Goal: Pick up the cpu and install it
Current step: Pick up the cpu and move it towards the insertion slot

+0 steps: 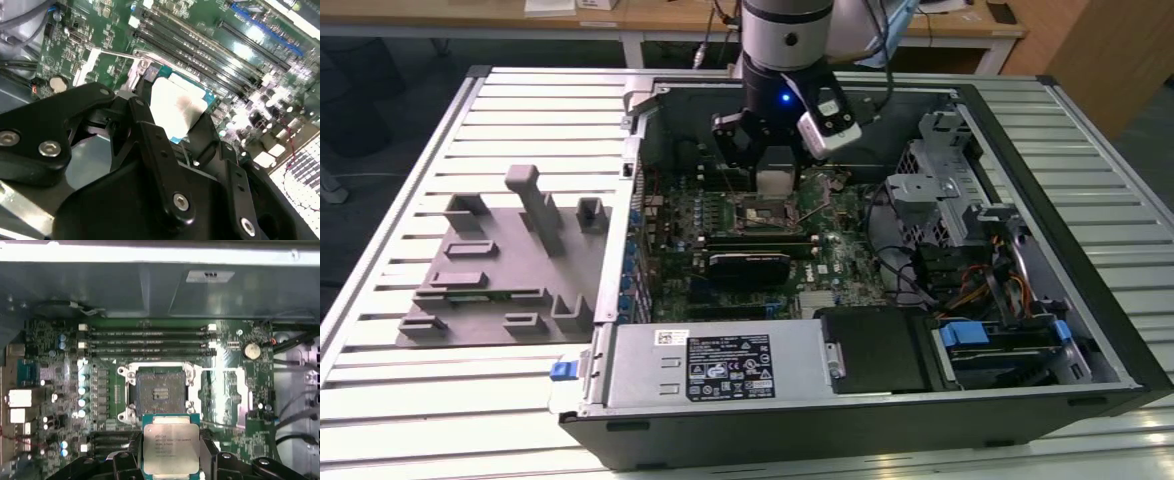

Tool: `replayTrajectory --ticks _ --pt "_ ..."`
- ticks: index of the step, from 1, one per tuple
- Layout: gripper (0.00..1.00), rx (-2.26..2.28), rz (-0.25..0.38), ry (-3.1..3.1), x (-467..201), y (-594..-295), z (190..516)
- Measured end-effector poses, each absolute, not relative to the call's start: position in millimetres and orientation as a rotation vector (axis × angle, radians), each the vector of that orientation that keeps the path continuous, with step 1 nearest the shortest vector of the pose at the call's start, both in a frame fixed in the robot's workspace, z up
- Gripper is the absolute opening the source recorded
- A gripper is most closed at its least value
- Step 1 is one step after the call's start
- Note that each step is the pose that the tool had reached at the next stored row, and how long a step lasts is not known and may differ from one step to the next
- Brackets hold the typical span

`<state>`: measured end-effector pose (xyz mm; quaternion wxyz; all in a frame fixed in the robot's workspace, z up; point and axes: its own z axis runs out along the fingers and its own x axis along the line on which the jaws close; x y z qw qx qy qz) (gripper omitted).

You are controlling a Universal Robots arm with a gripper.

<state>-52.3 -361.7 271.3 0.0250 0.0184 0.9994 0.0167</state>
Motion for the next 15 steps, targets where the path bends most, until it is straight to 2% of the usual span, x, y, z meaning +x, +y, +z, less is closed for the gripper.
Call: replayTrajectory --ticks 11,15 --pt "0.54 0.057 0.049 3.091 -52.3 -355.4 268.9" --pt "0.54 0.056 0.025 3.091 -52.3 -354.9 265.4"
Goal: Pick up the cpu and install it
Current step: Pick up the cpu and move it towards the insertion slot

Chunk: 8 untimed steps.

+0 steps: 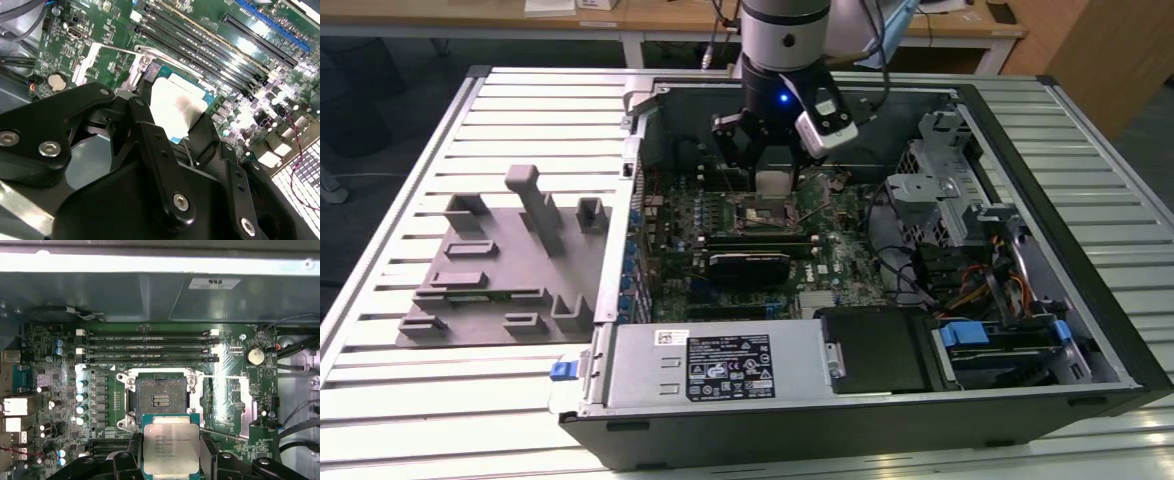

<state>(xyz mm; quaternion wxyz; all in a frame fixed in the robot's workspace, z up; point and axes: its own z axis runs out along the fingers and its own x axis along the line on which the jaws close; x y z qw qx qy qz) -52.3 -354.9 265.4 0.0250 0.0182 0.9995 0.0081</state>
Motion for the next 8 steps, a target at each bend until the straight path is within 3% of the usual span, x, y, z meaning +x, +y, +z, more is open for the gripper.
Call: replayTrajectory --ticks 8 --pt "0.54 0.05 0.015 3.091 -52.3 -349.5 262.2"
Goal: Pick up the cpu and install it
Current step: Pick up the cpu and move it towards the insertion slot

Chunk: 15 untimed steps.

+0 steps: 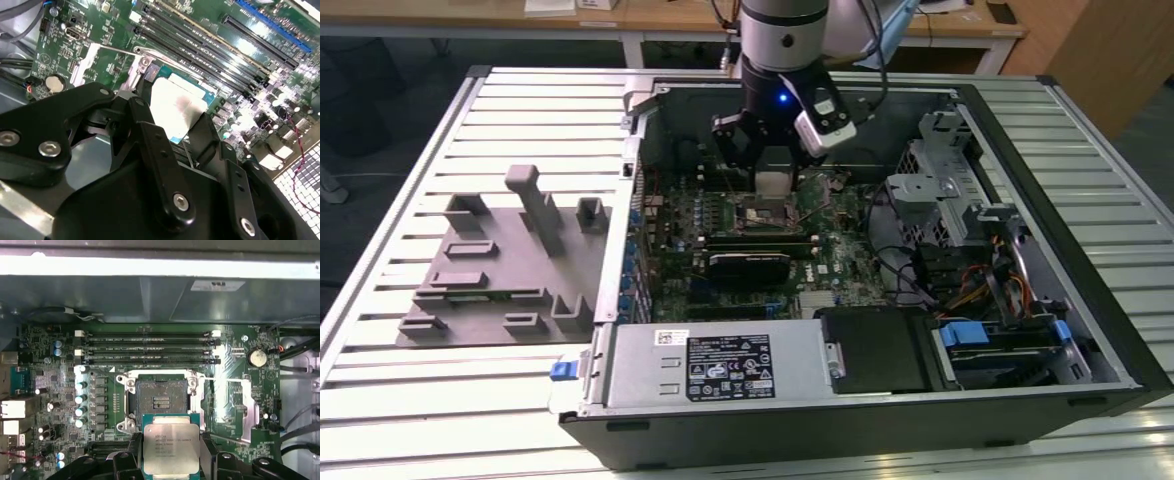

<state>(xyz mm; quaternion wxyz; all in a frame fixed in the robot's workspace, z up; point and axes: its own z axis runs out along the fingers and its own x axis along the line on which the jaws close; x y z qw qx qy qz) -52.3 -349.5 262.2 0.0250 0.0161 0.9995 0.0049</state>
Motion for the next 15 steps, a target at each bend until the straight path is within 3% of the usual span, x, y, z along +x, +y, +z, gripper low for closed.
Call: replayTrajectory --ticks 15 --pt "0.54 0.029 0.014 3.094 -52.4 -342.7 251.7"
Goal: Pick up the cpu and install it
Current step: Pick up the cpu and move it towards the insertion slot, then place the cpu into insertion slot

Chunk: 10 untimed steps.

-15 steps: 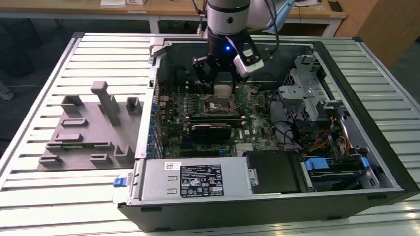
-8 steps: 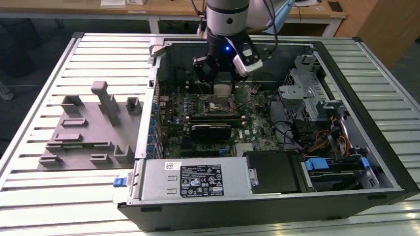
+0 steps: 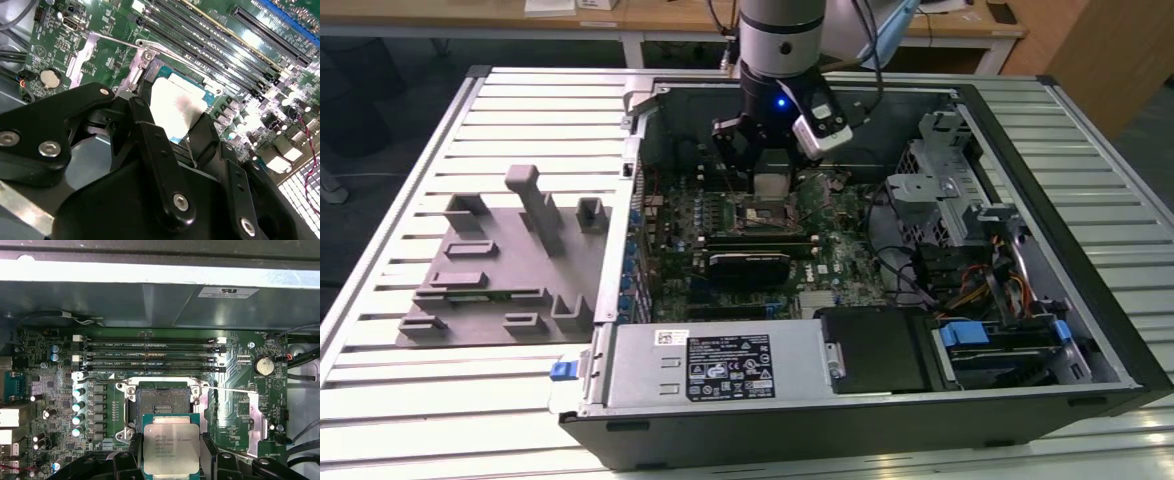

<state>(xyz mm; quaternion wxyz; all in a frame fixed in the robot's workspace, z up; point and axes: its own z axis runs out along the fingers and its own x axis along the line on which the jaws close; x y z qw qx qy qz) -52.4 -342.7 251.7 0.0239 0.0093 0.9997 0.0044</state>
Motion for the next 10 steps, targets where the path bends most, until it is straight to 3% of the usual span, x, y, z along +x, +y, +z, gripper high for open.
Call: replayTrajectory --ticks 10 --pt "0.54 0.029 0.014 3.093 -52.4 -342.7 251.3"
